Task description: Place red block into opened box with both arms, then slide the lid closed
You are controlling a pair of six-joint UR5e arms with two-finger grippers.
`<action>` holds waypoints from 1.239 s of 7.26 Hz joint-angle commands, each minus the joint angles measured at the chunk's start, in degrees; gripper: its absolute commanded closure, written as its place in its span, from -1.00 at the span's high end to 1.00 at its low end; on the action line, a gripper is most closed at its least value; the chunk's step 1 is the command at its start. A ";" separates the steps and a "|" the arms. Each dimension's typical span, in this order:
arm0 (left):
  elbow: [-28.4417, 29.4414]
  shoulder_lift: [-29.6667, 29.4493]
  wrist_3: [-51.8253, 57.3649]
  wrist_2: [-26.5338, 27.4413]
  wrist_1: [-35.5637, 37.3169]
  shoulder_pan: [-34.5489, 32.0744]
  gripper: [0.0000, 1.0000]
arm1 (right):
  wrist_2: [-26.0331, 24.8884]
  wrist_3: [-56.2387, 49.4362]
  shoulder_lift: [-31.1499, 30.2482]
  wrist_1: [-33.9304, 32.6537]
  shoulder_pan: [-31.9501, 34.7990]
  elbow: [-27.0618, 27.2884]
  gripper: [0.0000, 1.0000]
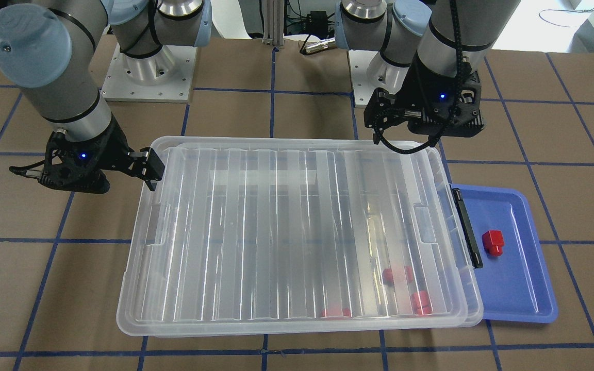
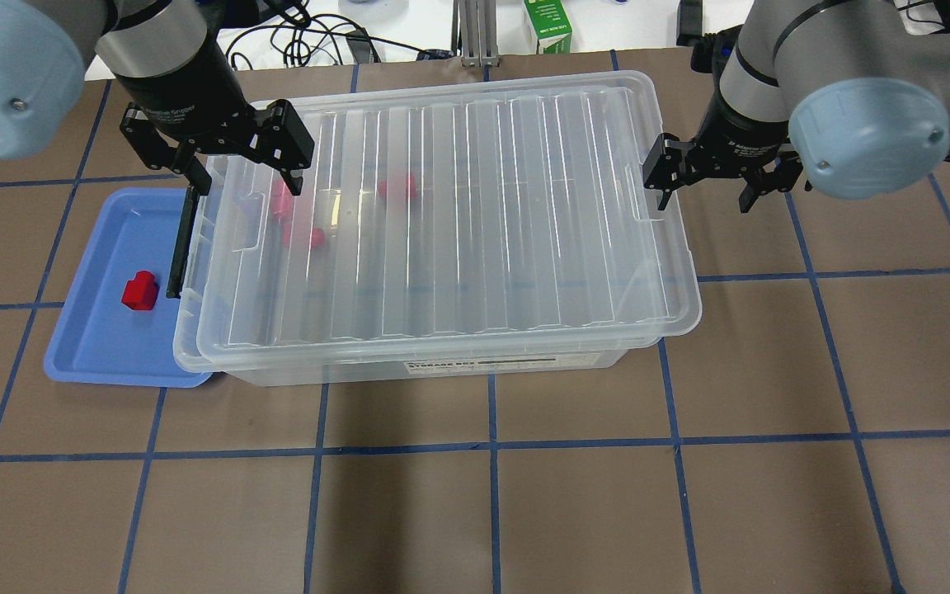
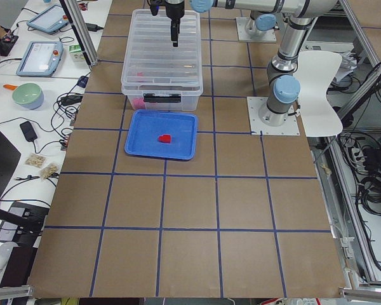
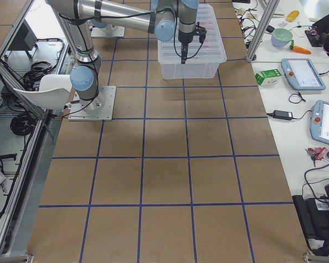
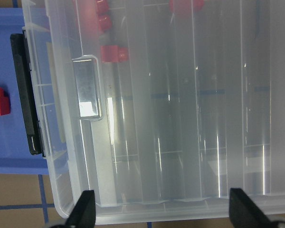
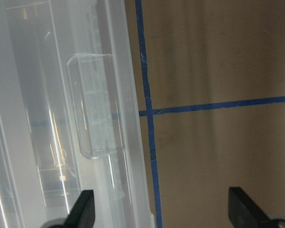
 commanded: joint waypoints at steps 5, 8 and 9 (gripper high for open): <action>0.01 0.04 -0.01 0.08 0.00 0.02 1.00 | -0.33 0.05 4.55 -2.72 -0.09 0.26 1.00; 0.01 0.04 -0.01 0.08 0.00 0.02 1.00 | -0.68 0.05 5.44 -2.81 -0.53 -0.44 1.00; 0.01 0.04 0.16 0.08 0.09 0.19 1.00 | -3.21 -0.38 5.53 -2.81 -0.79 -0.44 1.00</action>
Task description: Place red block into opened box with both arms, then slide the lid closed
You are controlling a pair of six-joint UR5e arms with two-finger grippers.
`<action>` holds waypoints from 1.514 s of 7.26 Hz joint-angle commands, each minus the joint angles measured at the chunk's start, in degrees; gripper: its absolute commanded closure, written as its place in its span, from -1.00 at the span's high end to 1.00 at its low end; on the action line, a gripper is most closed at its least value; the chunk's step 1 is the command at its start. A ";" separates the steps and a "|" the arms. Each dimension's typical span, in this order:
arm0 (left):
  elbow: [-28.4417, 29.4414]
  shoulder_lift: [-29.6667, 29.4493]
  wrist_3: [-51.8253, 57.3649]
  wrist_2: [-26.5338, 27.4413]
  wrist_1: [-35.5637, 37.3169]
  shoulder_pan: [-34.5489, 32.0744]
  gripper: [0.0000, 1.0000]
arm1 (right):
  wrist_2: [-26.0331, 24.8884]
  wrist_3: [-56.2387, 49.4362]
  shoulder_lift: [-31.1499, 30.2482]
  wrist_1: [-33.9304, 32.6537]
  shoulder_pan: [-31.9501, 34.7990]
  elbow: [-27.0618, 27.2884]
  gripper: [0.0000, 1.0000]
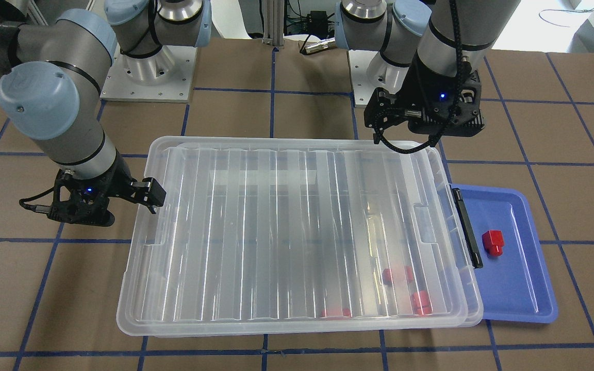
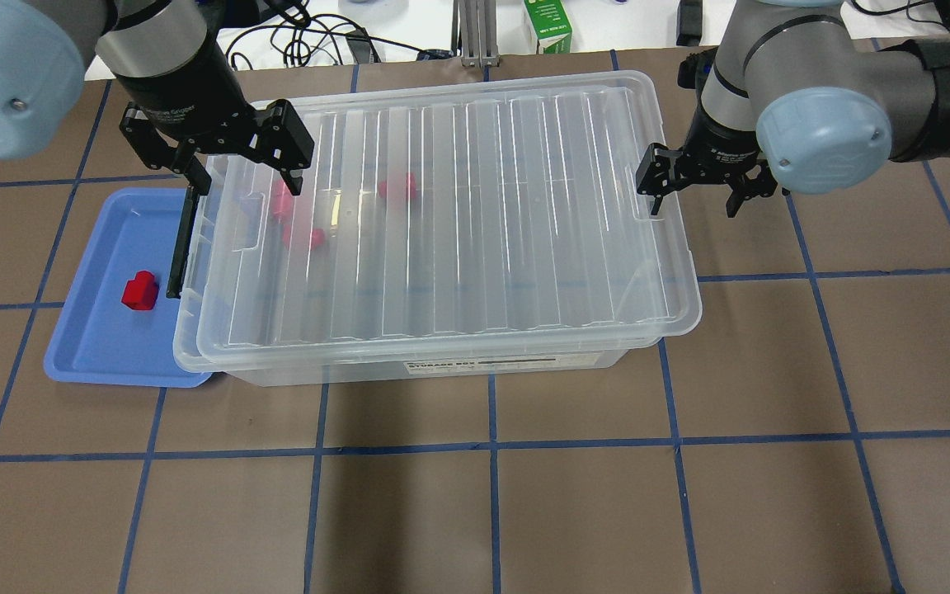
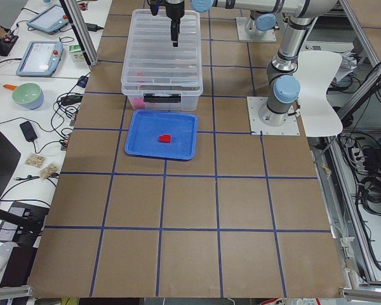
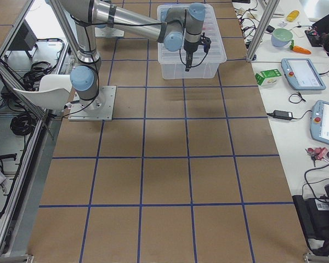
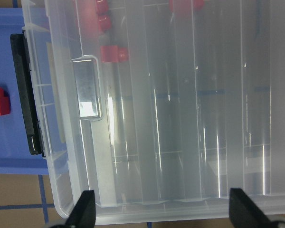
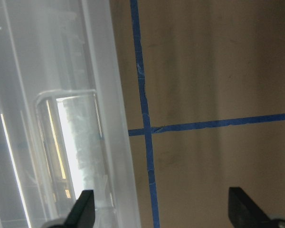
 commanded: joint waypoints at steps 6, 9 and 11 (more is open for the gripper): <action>0.00 0.18 8.62 -0.44 -0.11 9.40 1.00 | -2.44 -0.97 -0.27 1.02 -7.71 -0.06 1.00; -0.18 -1.92 20.58 -0.44 0.33 18.12 1.00 | -4.19 -2.89 -0.19 0.76 -9.48 -0.06 1.00; -0.26 -5.08 31.10 -0.44 0.68 23.73 1.00 | -4.28 -7.10 -0.01 0.23 -11.40 -0.06 1.00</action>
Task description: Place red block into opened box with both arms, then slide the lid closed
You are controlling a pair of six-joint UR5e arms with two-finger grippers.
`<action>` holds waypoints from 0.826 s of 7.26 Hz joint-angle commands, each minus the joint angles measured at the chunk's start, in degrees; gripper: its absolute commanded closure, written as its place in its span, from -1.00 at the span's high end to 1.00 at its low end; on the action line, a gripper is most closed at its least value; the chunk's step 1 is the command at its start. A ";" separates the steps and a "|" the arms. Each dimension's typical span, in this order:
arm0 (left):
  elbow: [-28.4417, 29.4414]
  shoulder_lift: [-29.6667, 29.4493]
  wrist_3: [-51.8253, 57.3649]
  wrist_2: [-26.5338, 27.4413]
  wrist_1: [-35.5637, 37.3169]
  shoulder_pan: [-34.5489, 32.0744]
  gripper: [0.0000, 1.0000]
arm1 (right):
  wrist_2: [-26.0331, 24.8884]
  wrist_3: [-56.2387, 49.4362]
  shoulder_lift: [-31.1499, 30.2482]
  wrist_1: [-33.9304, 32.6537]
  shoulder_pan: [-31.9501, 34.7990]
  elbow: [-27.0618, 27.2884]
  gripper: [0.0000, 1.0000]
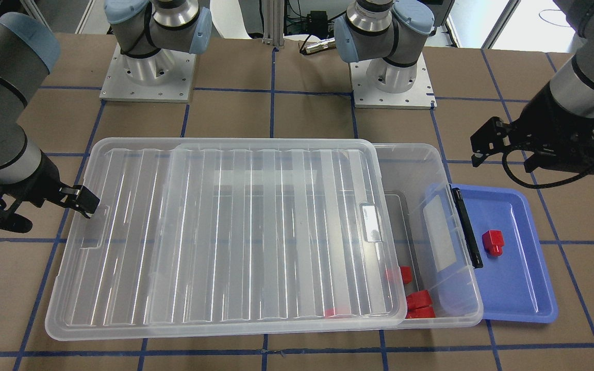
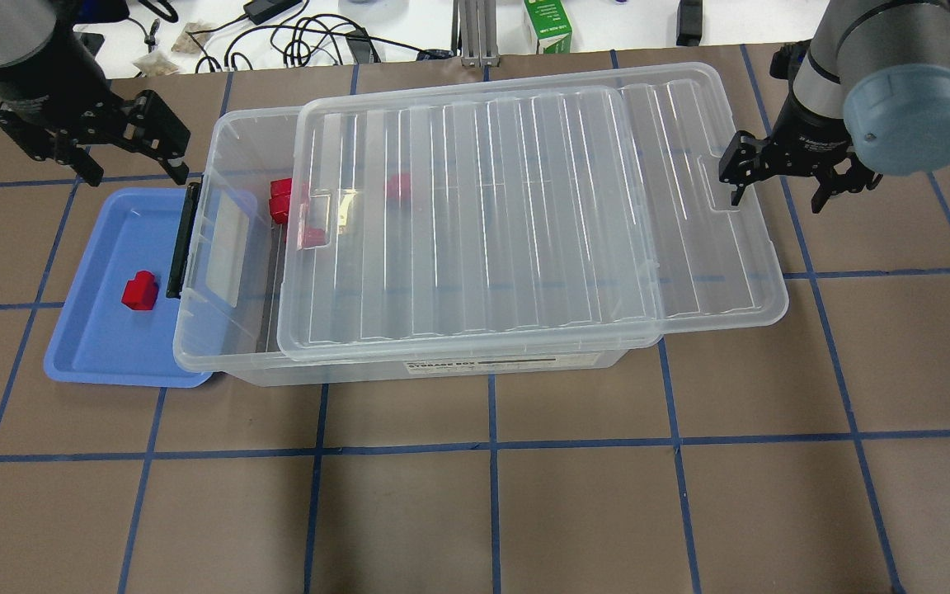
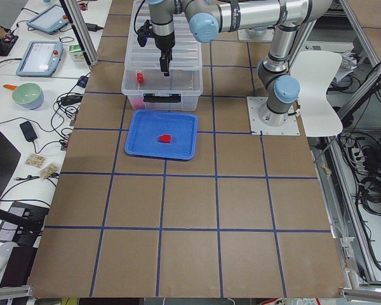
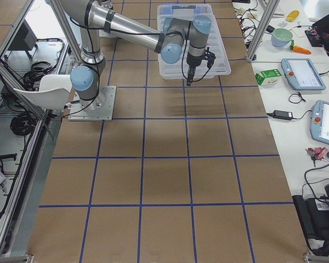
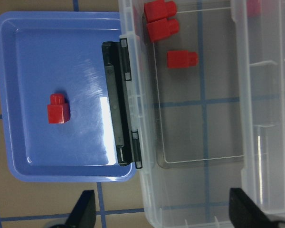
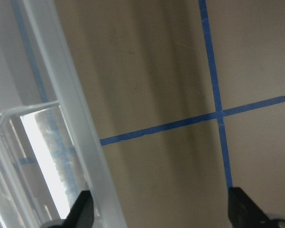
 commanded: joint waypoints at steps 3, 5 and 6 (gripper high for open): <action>-5.76 -6.63 17.30 0.10 12.80 10.19 1.00 | -1.50 -5.34 0.19 -0.37 -3.36 -0.26 1.00; -12.43 -9.88 17.34 0.45 27.13 10.47 1.00 | -2.22 -5.34 0.28 -0.37 -3.44 -1.66 1.00; -14.73 -10.94 16.64 0.36 29.98 10.47 1.00 | -3.52 -6.74 0.63 -0.37 -3.44 -1.76 1.00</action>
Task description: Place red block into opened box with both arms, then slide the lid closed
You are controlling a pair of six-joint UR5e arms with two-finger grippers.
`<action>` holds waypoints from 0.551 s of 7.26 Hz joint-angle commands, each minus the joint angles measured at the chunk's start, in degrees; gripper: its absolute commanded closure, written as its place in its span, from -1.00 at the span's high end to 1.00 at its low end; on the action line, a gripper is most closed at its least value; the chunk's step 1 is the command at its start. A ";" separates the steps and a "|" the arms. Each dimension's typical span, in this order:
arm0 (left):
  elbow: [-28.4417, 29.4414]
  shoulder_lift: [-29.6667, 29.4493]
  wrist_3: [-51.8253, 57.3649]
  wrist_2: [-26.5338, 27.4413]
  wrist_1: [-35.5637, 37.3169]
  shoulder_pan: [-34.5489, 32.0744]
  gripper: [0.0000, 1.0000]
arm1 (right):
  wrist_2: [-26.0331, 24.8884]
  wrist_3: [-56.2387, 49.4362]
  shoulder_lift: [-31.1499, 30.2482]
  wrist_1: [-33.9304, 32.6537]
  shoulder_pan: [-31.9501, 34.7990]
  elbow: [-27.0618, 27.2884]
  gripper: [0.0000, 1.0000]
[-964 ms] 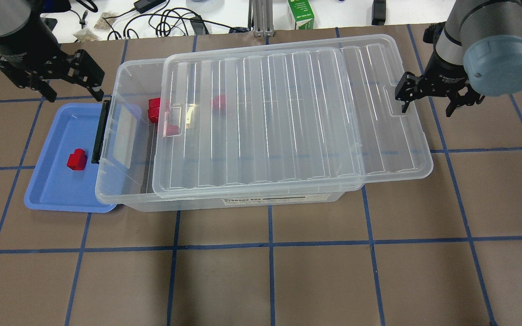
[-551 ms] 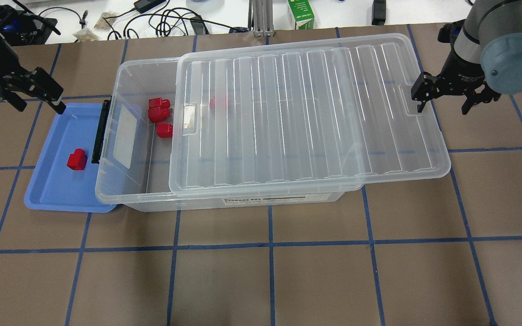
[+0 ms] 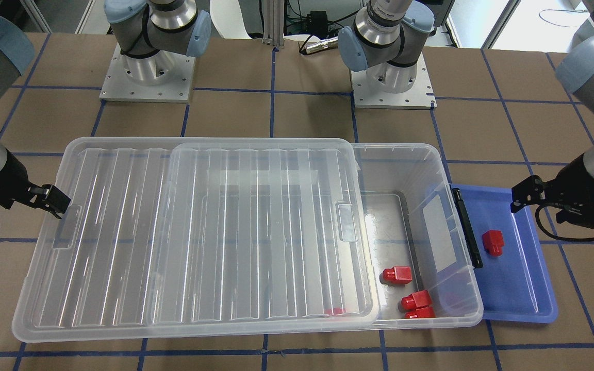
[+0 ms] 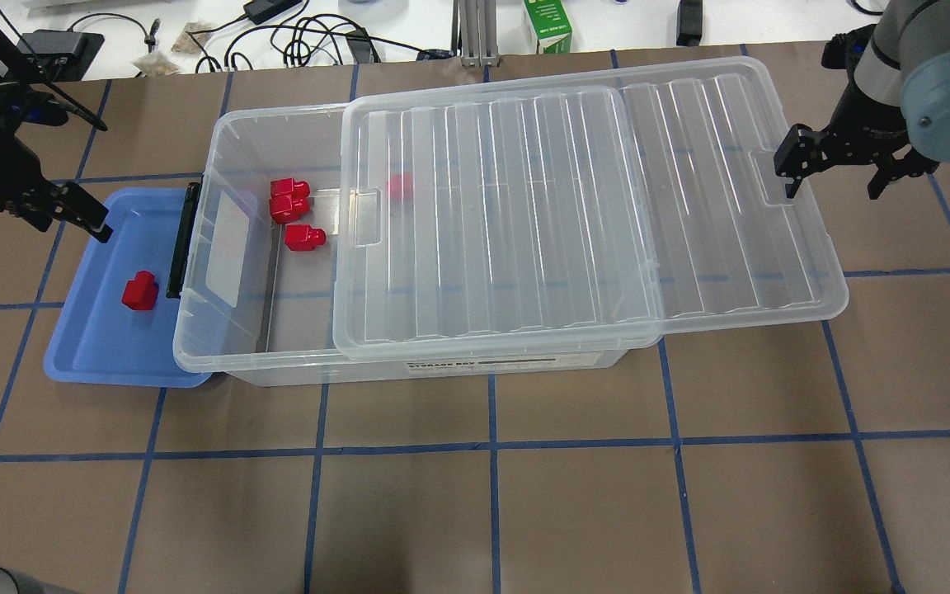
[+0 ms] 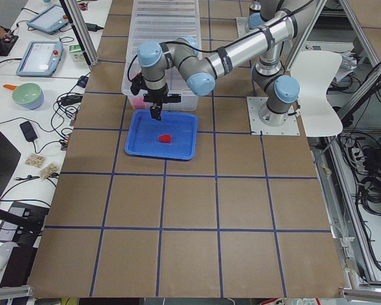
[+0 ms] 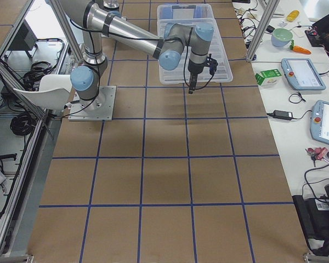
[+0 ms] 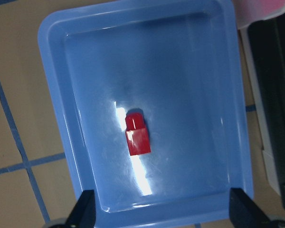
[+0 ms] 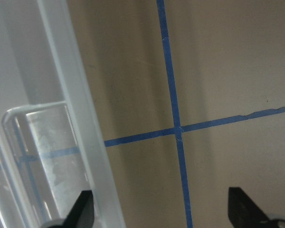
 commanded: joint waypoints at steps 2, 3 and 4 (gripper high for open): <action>-5.59 -4.52 -0.54 0.01 8.53 0.30 1.00 | -1.39 -3.66 0.53 0.00 -1.63 -0.62 1.00; -5.60 -5.66 -0.54 -0.25 8.55 0.82 1.00 | -1.39 -4.01 0.54 0.00 -2.42 -0.62 1.00; -5.69 -6.63 -0.11 -0.43 8.64 1.96 1.00 | -1.39 -5.76 0.62 -0.09 -2.43 -0.62 1.00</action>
